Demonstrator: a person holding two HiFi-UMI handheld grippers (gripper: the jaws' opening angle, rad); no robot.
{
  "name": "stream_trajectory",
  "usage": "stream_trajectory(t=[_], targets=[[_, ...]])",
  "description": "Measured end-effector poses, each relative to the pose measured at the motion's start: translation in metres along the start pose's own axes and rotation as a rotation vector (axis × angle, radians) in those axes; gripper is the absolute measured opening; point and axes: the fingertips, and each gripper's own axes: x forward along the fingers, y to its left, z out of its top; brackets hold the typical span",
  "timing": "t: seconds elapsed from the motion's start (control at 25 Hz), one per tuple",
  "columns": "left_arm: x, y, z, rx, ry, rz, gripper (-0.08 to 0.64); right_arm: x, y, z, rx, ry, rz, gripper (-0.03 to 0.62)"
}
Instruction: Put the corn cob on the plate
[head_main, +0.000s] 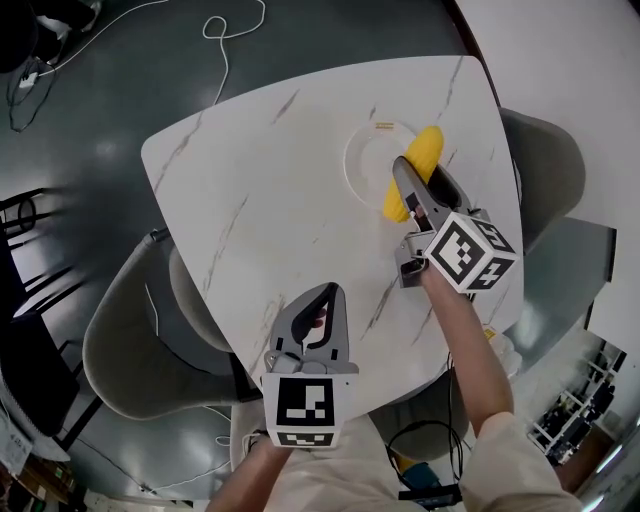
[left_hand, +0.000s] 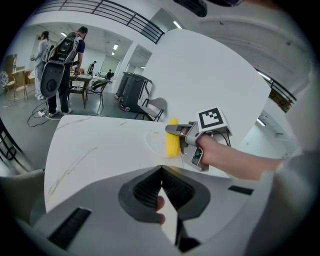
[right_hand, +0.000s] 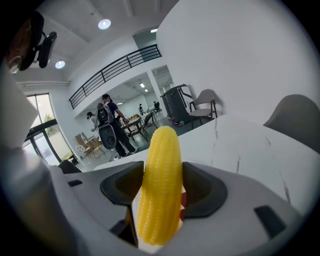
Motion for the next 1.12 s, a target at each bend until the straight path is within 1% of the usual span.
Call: stream_trajectory(t=[0.16,0.24,0.48,0.6,0.72,0.8,0.92,1.12], targets=[[0.001,0.005,-0.005,-0.010,0.007,0.009,0.008,0.009,0.003,-0.001,-0.100,0.002,-0.009,0.245],[0.000,0.006,-0.006,-0.014,0.007,0.011,0.008,0.012,0.003,-0.001,-0.124,0.008,-0.021,0.245],[-0.001,0.008,-0.009,-0.019,0.007,0.019,0.008,0.026,-0.007,-0.003,-0.121,0.039,-0.076,0.244],[-0.003,0.009,-0.009,-0.021,0.005,0.024,0.008,0.032,-0.010,-0.007,-0.144,0.068,-0.097,0.244],[-0.003,0.010,-0.009,-0.025,0.007,0.028,0.008,0.035,-0.011,-0.014,-0.166,0.102,-0.104,0.244],[-0.003,0.009,-0.009,-0.028,0.009,0.027,0.008,0.036,-0.012,-0.019,-0.162,0.120,-0.107,0.244],[-0.001,0.009,-0.007,-0.029,0.004,0.021,0.008,0.038,-0.013,-0.020,-0.157,0.116,-0.109,0.239],[0.001,0.009,-0.009,-0.031,0.003,0.020,0.008,0.038,-0.009,-0.018,-0.182,0.106,-0.094,0.239]])
